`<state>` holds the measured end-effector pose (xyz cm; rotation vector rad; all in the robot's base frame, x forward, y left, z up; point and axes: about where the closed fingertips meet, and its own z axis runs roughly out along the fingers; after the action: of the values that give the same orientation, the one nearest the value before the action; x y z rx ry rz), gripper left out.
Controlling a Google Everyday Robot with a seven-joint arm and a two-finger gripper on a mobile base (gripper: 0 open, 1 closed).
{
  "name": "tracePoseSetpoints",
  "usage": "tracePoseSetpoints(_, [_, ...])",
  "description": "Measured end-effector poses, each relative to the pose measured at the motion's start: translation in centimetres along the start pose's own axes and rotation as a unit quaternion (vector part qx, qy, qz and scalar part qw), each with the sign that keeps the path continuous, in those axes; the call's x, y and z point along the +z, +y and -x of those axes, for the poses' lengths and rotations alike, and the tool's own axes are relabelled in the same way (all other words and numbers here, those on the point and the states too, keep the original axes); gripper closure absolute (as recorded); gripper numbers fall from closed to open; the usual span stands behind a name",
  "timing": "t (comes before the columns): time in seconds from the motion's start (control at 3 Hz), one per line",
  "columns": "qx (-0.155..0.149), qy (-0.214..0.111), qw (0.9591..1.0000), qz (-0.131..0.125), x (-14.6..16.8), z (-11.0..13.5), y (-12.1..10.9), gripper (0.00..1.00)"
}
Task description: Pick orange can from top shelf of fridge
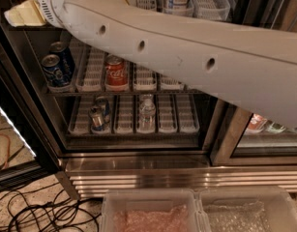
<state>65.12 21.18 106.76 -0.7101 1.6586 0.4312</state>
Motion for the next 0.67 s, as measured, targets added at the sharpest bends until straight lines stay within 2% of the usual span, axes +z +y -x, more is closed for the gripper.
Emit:
tracePoseSetpoints(0.33, [-0.015,-0.031,0.9994,-0.006,1.6,1.4,-0.9,0.0])
tracePoseSetpoints(0.67, [-0.021,-0.048,0.9986,-0.009,2.9,2.2,-1.4,0.0])
